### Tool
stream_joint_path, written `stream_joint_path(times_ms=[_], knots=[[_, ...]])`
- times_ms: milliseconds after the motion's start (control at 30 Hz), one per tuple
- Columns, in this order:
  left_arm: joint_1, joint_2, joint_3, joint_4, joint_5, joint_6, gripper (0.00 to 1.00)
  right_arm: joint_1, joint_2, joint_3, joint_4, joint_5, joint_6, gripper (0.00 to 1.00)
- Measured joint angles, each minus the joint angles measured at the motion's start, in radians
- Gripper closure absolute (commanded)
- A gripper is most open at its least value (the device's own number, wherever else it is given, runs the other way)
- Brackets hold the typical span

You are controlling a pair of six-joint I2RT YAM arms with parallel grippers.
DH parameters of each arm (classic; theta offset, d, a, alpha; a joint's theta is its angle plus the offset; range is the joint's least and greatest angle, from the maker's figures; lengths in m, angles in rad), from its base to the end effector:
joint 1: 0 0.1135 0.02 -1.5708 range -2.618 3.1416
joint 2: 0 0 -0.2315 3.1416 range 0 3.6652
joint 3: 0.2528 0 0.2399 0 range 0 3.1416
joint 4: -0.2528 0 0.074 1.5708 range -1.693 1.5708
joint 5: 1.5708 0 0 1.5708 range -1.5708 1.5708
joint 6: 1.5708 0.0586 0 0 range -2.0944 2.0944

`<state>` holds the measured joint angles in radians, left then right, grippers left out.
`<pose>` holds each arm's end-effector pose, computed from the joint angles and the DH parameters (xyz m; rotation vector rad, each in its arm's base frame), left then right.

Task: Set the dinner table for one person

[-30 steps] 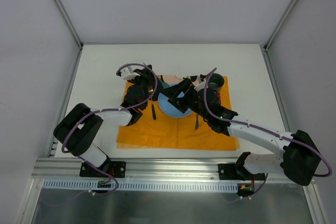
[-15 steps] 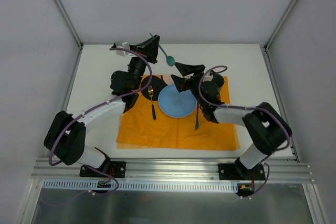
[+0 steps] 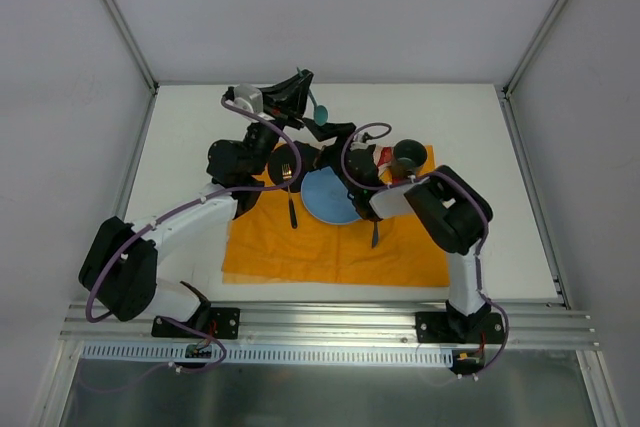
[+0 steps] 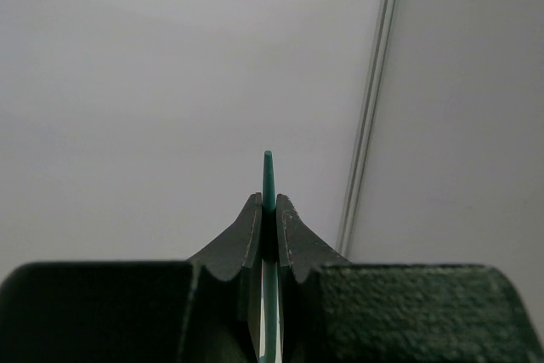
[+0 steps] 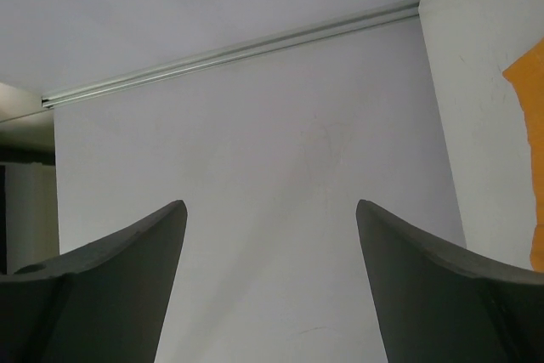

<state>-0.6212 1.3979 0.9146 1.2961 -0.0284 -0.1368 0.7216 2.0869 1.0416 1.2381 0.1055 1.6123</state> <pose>0.2489 -0.1761 0.3830 0.1591 0.7591 -0.7099 0.3288 0.2811 0.1694 0.8099 1.4501 1.8161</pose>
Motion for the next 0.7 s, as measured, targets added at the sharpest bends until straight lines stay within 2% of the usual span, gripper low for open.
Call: stream_joint_path(times_ms=[100, 300, 367, 700], knots=[[0.0, 0.0, -0.006, 0.0, 0.007, 0.078, 1.0, -0.005, -0.126, -0.093, -0.051, 0.003, -0.08, 0.15], [0.007, 0.007, -0.003, 0.031, 0.03, 0.211, 1.0, 0.026, -0.505, -0.16, -0.412, 0.098, -0.315, 0.15], [0.008, 0.011, -0.002, 0.031, 0.032, 0.225, 1.0, 0.045, -0.572, -0.16, -0.436, 0.123, -0.366, 0.17], [0.014, 0.074, -0.002, -0.001, 0.027, 0.219, 1.0, 0.056, -0.57, -0.161, -0.496, 0.146, -0.43, 0.23]])
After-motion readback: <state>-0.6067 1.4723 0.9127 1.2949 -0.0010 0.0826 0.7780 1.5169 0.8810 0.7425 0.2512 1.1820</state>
